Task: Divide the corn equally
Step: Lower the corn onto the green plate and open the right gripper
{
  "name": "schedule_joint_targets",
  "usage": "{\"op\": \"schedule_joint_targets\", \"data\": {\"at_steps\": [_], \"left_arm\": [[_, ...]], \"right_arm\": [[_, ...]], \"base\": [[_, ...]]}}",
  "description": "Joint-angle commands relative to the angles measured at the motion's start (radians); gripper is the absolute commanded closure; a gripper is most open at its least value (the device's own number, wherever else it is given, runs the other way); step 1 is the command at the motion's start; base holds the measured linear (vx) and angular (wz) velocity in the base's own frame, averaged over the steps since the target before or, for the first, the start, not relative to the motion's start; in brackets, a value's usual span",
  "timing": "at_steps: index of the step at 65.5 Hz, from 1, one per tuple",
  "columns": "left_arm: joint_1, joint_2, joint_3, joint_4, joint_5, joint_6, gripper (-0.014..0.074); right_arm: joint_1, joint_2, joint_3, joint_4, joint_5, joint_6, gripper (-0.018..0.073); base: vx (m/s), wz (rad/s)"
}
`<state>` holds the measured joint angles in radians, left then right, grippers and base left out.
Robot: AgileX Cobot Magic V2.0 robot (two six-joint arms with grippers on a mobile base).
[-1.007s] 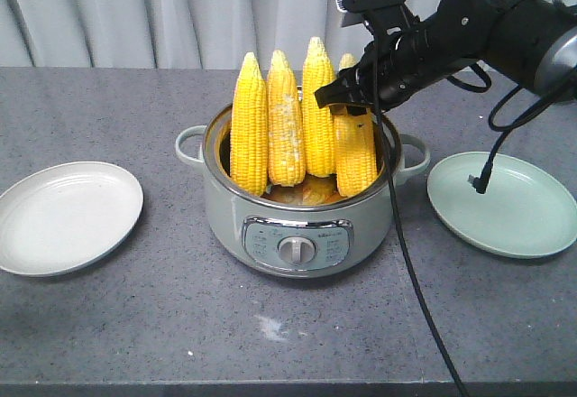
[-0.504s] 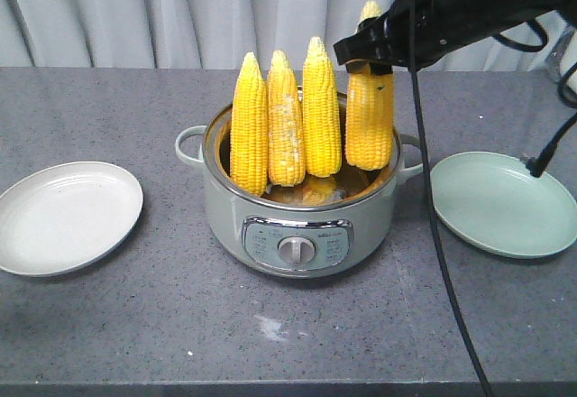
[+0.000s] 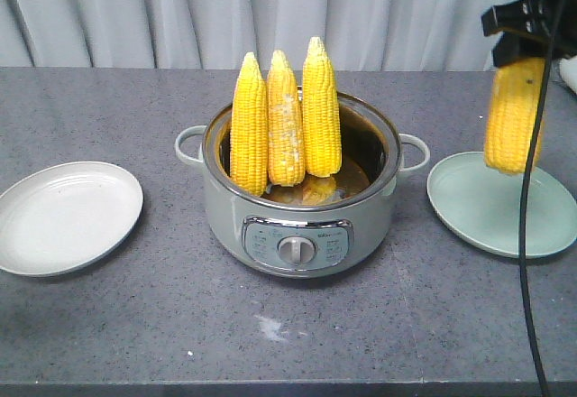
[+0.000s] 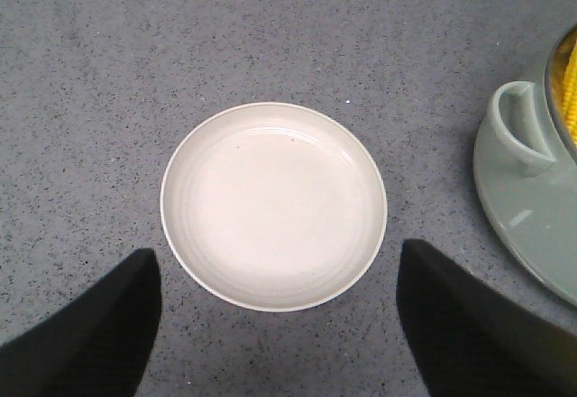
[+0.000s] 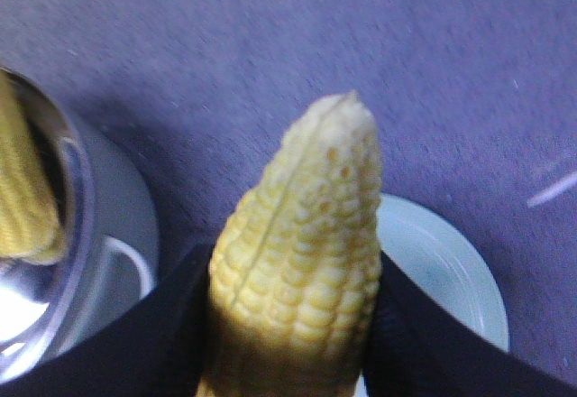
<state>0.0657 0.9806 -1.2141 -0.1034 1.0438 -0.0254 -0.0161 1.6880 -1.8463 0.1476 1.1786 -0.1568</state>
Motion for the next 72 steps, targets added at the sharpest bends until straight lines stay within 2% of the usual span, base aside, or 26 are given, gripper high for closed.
{"op": "schedule_joint_targets", "data": {"at_steps": [1, 6, 13, 50, 60, 72], "left_arm": [[-0.003, -0.006, -0.035, -0.007, -0.057, 0.0, 0.008], [-0.003, -0.006, -0.035, -0.008, -0.057, 0.0, 0.008], [-0.003, -0.006, -0.035, -0.014, -0.057, 0.0, 0.008], [-0.003, -0.006, -0.035, -0.014, -0.056, 0.0, 0.008], [-0.003, -0.006, -0.035, -0.014, -0.057, 0.0, 0.008], [-0.003, -0.006, -0.035, -0.014, -0.057, 0.0, 0.008]], "right_arm": [[-0.069, 0.015, -0.029, 0.02, 0.056, -0.002, 0.0393], [-0.106, 0.06, -0.028, 0.029, 0.112, -0.015, 0.0391], [-0.132, 0.115, -0.026, 0.047, 0.111, -0.012, 0.039], [-0.132, 0.291, -0.027, 0.044, 0.111, 0.007, 0.0363], [-0.132, 0.291, -0.027, 0.042, 0.111, 0.007, 0.0286], [-0.132, 0.291, -0.027, 0.042, 0.111, 0.007, 0.0125]], "base": [[0.0, 0.0], [0.0, 0.0], [0.0, 0.0], [0.0, 0.0], [0.0, 0.0], [0.0, 0.0]]}}
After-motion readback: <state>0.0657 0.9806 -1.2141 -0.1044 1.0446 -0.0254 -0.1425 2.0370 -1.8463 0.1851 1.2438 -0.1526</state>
